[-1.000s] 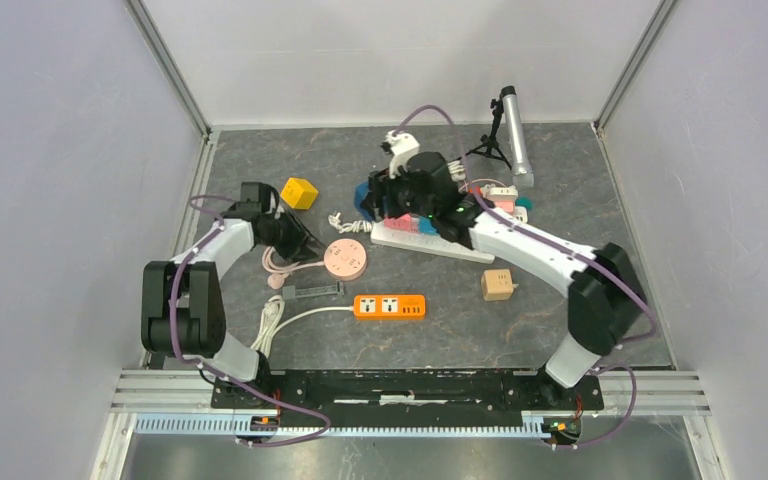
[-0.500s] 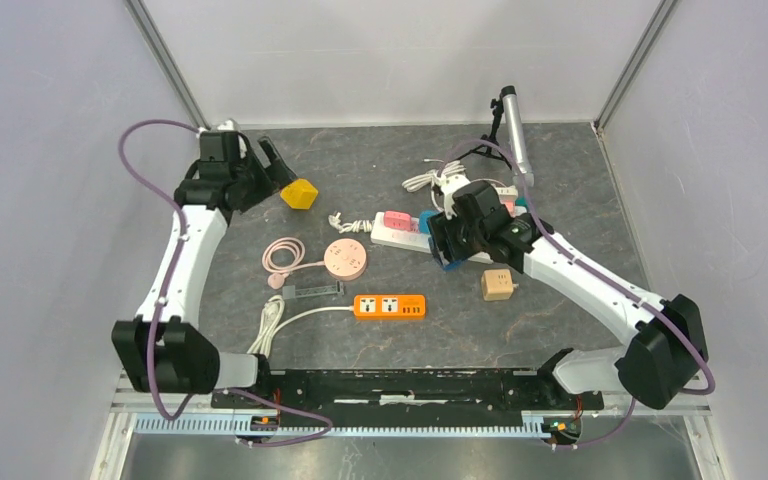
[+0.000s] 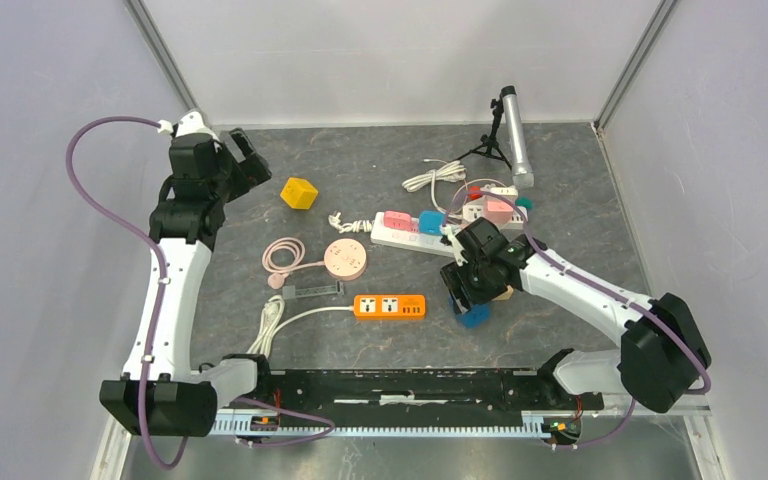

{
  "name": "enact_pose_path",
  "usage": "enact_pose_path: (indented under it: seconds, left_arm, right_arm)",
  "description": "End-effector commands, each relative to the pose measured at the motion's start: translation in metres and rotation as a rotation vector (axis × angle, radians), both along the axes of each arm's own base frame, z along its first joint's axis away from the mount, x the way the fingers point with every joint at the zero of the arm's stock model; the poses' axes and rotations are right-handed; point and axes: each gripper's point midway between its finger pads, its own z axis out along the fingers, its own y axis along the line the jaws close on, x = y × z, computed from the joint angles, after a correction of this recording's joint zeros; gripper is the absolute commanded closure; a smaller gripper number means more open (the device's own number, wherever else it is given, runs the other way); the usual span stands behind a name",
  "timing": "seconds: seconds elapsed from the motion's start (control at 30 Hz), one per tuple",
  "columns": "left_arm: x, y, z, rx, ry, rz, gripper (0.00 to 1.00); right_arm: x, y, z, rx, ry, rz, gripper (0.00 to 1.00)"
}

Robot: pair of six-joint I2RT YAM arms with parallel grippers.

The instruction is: Pull the plug off the socket

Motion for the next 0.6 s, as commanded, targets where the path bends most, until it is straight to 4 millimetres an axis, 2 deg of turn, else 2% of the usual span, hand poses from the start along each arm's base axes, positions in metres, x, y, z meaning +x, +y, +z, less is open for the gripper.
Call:
enact_pose_path:
  seconds: [0.0,0.1,0.2,0.3,0.43,0.57]
  left_arm:
    - [0.004,-0.025,0.014,0.001,-0.052,-0.182,0.00]
    - [0.003,-0.050,0.010,-0.072,-0.051,-0.304,0.00]
    - [0.002,-0.072,0.001,-0.197,-0.039,-0.364,0.00]
    - [0.003,-0.099,-0.013,-0.323,-0.002,-0.407,0.00]
    - [0.004,-0.153,-0.040,-0.379,0.086,-0.502,0.00]
    - [0.010,-0.194,-0.064,-0.429,0.185,-0.546,0.00]
  right_arm:
    - [0.008,0.003,0.000,0.004,-0.029,0.022,0.27]
    - [0.023,0.007,0.011,0.009,-0.088,0.018,0.12]
    - [0.044,0.013,0.029,0.025,-0.182,0.005,0.05]
    - [0.076,0.023,0.062,0.071,-0.336,-0.035,0.04]
    - [0.117,0.041,0.114,0.179,-0.545,-0.097,0.05]
    - [0.143,0.063,0.150,0.291,-0.681,-0.071,0.09]
